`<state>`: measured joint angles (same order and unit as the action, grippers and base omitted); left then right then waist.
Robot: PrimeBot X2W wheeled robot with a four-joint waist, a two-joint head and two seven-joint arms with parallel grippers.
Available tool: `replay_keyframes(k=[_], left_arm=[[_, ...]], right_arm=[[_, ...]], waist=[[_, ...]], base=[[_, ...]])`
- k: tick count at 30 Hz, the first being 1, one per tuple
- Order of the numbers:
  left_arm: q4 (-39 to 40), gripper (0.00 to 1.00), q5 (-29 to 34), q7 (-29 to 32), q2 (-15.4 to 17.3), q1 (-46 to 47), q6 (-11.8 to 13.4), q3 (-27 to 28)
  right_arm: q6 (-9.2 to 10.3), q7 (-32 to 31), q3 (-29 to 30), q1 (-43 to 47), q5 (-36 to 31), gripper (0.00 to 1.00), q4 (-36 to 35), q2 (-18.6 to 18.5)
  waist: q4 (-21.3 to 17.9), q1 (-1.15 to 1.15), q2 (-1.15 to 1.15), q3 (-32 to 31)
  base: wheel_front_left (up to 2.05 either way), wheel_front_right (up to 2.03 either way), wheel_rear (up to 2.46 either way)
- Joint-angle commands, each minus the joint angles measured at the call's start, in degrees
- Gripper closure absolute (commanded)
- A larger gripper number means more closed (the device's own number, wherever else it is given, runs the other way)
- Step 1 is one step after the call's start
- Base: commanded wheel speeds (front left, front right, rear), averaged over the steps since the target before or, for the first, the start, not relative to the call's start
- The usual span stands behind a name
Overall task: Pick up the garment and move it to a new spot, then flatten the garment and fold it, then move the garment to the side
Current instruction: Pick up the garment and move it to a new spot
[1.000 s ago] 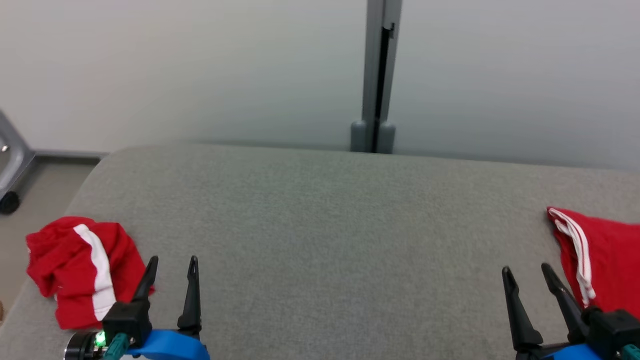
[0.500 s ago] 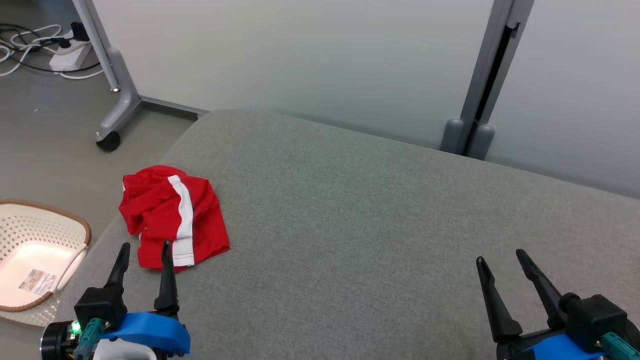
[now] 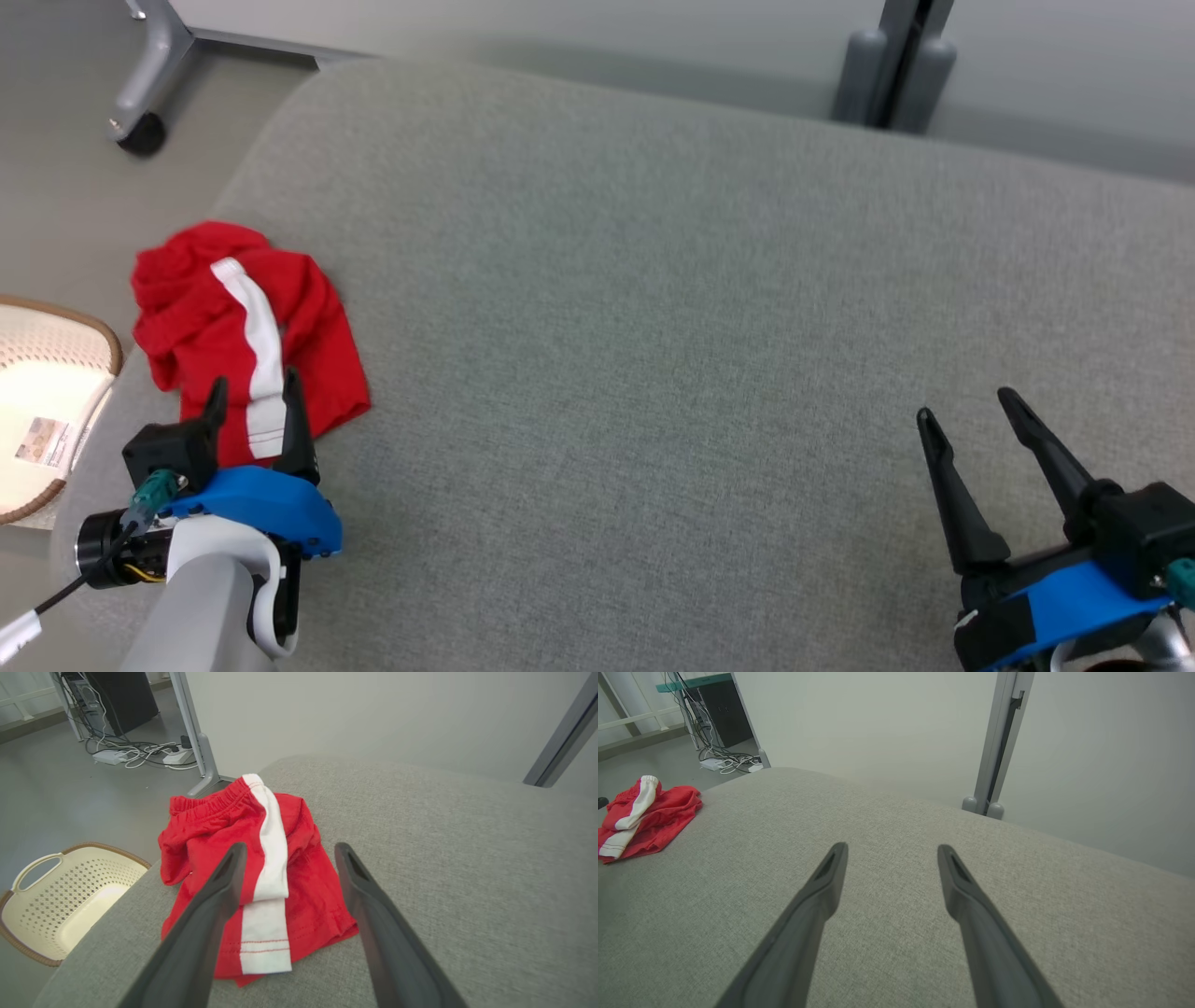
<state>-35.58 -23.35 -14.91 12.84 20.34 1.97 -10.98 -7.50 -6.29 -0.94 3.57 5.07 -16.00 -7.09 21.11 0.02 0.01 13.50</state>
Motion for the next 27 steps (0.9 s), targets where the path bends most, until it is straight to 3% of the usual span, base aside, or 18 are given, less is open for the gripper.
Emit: replay_keyframes(k=[1, 7, 11, 12, 13, 17, 27], left_arm=[[-5.3, 0.00, -0.6, -0.2, -0.2, 3.2, -0.9, 0.3], [-19.9, 0.00, -2.7, 0.1, -0.5, 10.2, -3.0, 1.2], [-24.9, 0.00, -3.6, 0.1, -0.7, 12.8, -4.1, 1.7], [-26.1, 0.61, -3.8, 0.0, -0.7, 13.5, -4.6, 1.8], [-27.0, 1.00, -3.9, -0.1, -0.5, 14.1, -4.8, 2.0], [-25.9, 1.00, -3.4, -0.3, 0.7, 14.5, -4.5, 3.0], [-3.2, 1.00, 4.1, -0.3, 3.0, 5.0, -1.4, 7.3]], right_arm=[[0.02, -0.3, 0.4, -1.3, -0.1, 0.00, -0.7, -0.7], [0.02, -0.2, 0.8, -3.0, 0.3, 0.00, -0.9, -1.4], [0.02, 0.1, 1.1, -3.5, 0.5, 0.00, -0.4, -1.7], [0.02, 0.2, 1.2, -3.7, 0.5, 0.00, -0.2, -1.7], [0.02, 0.4, 1.4, -3.8, 0.3, 0.00, -0.1, -1.8], [0.02, 1.7, 1.8, -4.4, -0.1, 0.00, 0.5, -1.6], [0.02, 5.0, 2.0, -2.5, 0.1, 0.00, 3.3, 0.7]], waist=[[0.2, -0.02, -0.01, 2.8], [-1.2, -0.02, -0.01, 6.0], [-1.4, -0.02, -0.01, 6.4], [-1.5, -0.02, -0.01, 6.4], [-1.6, -0.02, -0.01, 6.2], [-1.9, -0.02, -0.01, 4.4], [-3.8, -0.02, -0.01, -5.2]], base=[[0.00, 0.00, 0.00], [0.00, 0.00, 0.00], [0.00, 0.00, 0.00], [0.00, 0.00, 0.00], [0.00, 0.00, 0.00], [0.00, 0.00, 0.00], [0.00, 0.00, 0.00]])
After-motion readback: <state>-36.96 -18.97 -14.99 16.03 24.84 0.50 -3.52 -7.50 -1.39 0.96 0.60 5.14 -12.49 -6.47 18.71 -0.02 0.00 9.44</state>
